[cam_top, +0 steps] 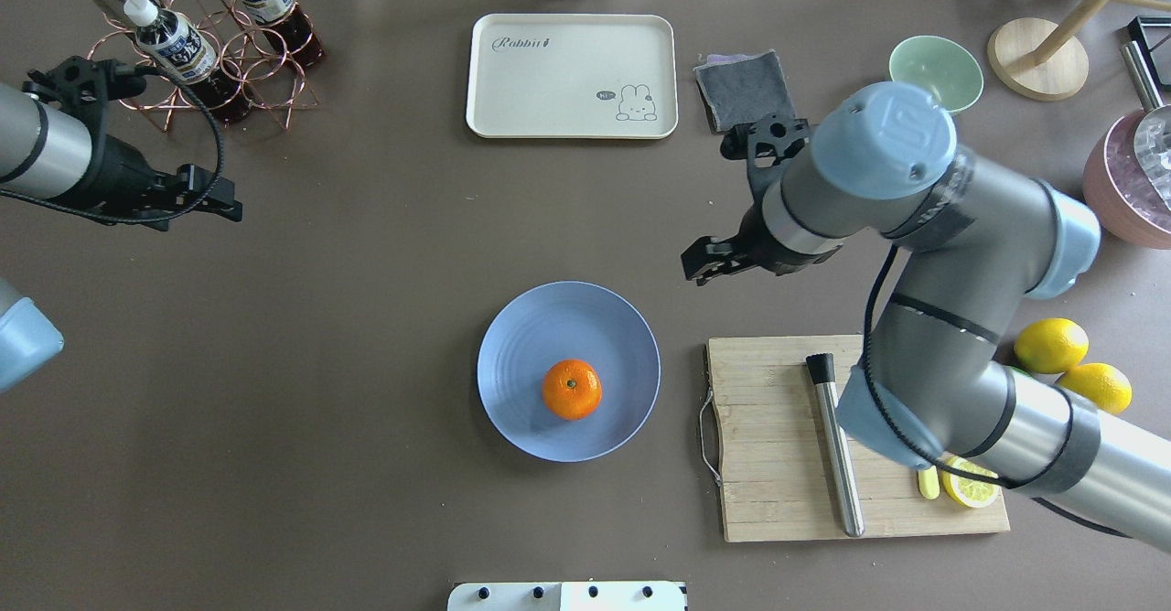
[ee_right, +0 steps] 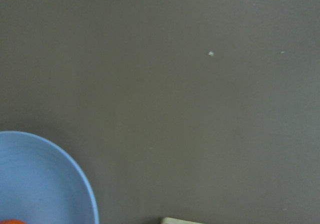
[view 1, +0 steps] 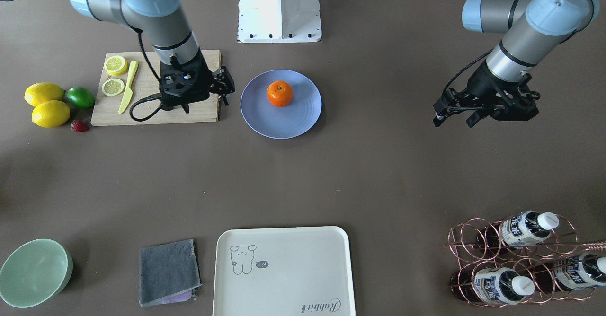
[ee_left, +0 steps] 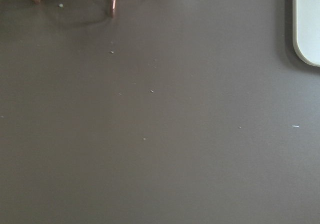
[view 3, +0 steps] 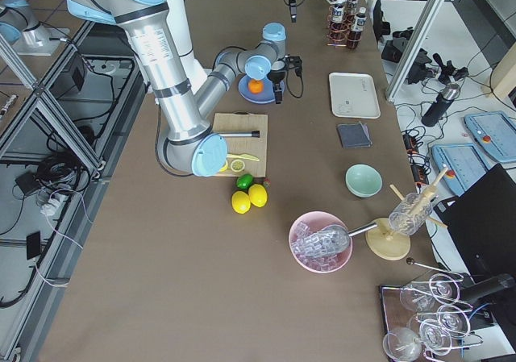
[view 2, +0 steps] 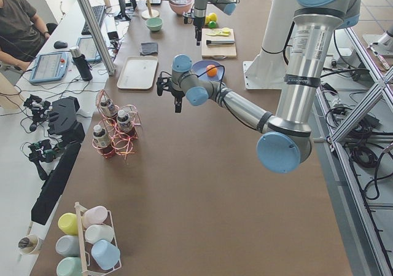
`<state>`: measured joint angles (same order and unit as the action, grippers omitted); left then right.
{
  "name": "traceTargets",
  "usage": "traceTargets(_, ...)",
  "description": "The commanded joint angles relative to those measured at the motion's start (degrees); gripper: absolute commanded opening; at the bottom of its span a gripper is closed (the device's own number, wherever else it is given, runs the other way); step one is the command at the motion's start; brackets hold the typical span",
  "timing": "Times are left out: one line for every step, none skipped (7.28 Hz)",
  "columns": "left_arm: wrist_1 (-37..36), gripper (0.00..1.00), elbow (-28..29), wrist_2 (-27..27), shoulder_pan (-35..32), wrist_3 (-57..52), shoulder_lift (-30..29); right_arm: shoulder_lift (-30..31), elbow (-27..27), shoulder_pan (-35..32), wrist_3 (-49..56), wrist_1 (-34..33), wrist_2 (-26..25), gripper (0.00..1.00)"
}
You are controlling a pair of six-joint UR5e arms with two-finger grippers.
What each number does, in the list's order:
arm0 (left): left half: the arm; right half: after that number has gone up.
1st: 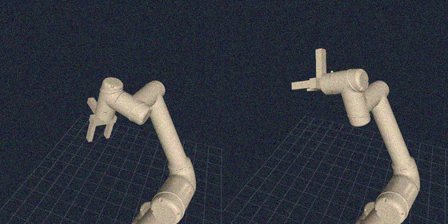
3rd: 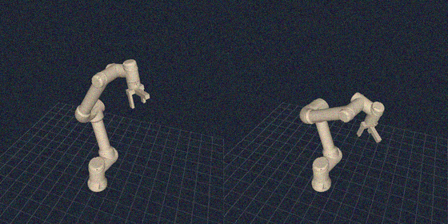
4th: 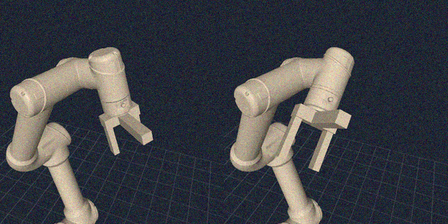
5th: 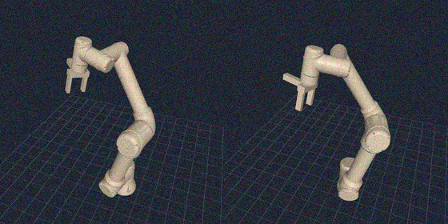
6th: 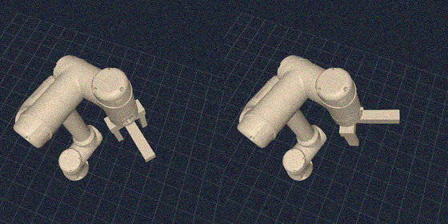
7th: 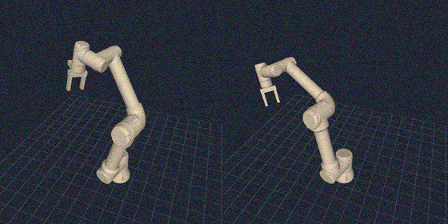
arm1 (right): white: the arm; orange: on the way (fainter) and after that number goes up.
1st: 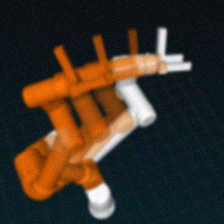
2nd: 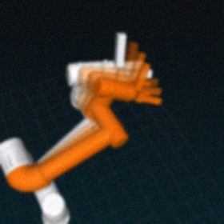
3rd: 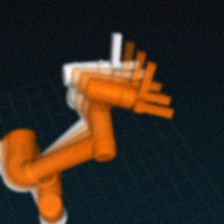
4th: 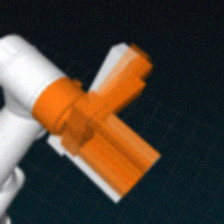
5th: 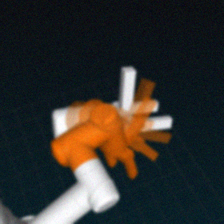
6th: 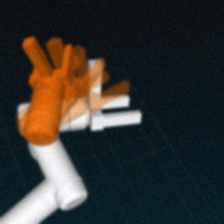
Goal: Pick orange to plate
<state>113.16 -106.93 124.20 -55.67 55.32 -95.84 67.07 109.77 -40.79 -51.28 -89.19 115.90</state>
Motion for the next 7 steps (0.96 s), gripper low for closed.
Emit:
traceTargets(-0.22, 0.97, -0.48, 4.88, -9.76, -18.31, 9.67, 12.76, 0.81, -14.51, 22.08, 0.33, 8.87, 1.00)
traceTargets(-0.31, 0.97, 0.22, 5.96, -14.68, -27.98, 13.63, 18.04, -0.16, -21.36, 33.32, 0.33, 11.16, 1.00)
traceTargets(-0.31, 0.97, 1.88, 6.05, -17.52, -33.73, 16.54, 21.49, -3.21, -27.96, 43.62, 0.33, 14.23, 1.00)
traceTargets(-0.13, 0.97, 3.12, 7.19, -18.85, -34.83, 20.13, 24.57, -4.98, -32.55, 50.85, 0.33, 14.52, 1.00)
traceTargets(0.48, 0.97, 4.18, 7.55, -19.99, -38.24, 21.91, 26.08, -7.00, -36.68, 55.89, 0.33, 14.79, 1.00)
traceTargets(0.57, 0.97, 5.67, 8.94, -23.57, -41.32, 22.36, 26.70, -8.33, -38.64, 58.11, 0.33, 14.79, 1.00)
traceTargets(0.49, 0.97, 5.77, 8.96, -24.74, -41.35, 22.37, 27.84, -8.34, -39.18, 58.31, 0.42, 14.53, 1.00)
